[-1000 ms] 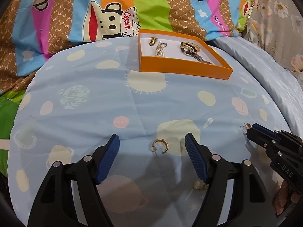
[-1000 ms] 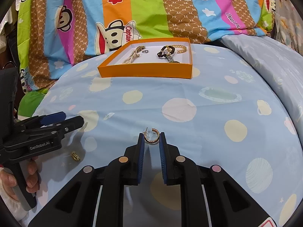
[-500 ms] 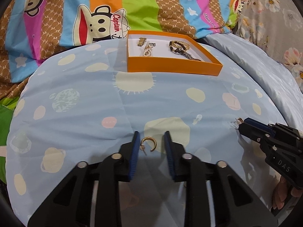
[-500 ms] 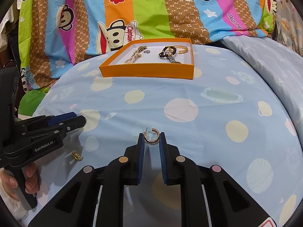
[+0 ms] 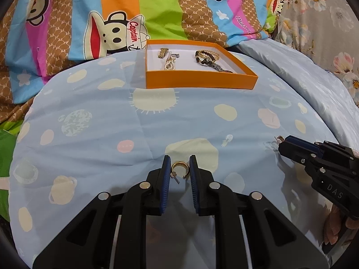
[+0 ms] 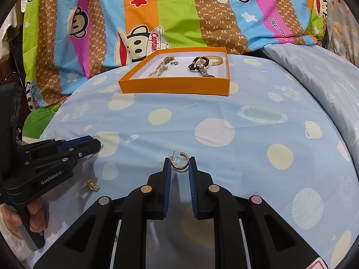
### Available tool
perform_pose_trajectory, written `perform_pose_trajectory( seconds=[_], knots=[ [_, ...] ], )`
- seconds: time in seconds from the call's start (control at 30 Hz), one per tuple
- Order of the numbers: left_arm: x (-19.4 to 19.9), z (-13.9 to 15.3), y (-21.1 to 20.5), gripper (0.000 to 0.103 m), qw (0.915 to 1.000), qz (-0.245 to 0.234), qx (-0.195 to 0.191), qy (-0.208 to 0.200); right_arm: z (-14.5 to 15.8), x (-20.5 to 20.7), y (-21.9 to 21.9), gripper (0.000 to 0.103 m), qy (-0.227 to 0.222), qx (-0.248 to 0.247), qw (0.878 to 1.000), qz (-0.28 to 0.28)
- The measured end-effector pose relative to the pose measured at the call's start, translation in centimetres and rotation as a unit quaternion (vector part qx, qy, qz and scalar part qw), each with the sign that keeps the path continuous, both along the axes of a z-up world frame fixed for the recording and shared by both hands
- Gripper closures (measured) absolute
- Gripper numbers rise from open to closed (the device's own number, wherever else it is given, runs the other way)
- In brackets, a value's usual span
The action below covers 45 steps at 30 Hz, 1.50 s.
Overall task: Organize jewelry
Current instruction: 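Grasp the other gold hoop earring with the left tool while the right tool holds its hoop, then carry both gold hoop earrings into the orange box and open both tools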
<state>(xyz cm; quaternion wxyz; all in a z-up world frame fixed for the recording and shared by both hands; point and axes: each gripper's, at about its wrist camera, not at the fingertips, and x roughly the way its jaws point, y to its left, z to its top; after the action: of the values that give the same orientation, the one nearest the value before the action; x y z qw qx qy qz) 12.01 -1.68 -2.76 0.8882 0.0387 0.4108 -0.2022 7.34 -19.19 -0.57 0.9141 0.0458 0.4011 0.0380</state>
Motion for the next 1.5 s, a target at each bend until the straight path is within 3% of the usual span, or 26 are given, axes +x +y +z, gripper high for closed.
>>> perform_pose_trajectory(
  seconds=[0.43, 0.6, 0.9, 1.03, 1.23, 1.5],
  knots=[
    [-0.6, 0.3, -0.7, 0.087, 0.9998, -0.007, 0.01, -0.012, 0.4, -0.2, -0.1, 0.089, -0.011, 0.006, 1.0, 0.001],
    [-0.1, 1.2, -1.5, 0.087, 0.9997, -0.019, 0.007, -0.009, 2.0, 0.5, 0.1, 0.089, -0.02, 0.009, 1.0, 0.018],
    [6.4, 5.1, -4.2, 0.087, 0.999, -0.003, -0.009, -0.043, 6.2, 7.8, -0.3, 0.089, -0.053, 0.003, 0.998, 0.03],
    [10.7, 4.7, -5.0, 0.087, 0.999, 0.018, -0.027, -0.03, 5.3, 12.2, -0.9, 0.089, -0.035, 0.025, 0.999, 0.024],
    [14.3, 2.8, -6.6, 0.087, 0.9992, 0.022, -0.031, -0.015, 2.9, 16.4, -1.1, 0.089, -0.011, 0.029, 0.999, 0.019],
    [15.9, 1.0, -7.6, 0.086, 0.9996, 0.025, -0.01, -0.005, 1.1, 17.8, -1.5, 0.087, 0.002, 0.023, 1.0, 0.019]
  ],
)
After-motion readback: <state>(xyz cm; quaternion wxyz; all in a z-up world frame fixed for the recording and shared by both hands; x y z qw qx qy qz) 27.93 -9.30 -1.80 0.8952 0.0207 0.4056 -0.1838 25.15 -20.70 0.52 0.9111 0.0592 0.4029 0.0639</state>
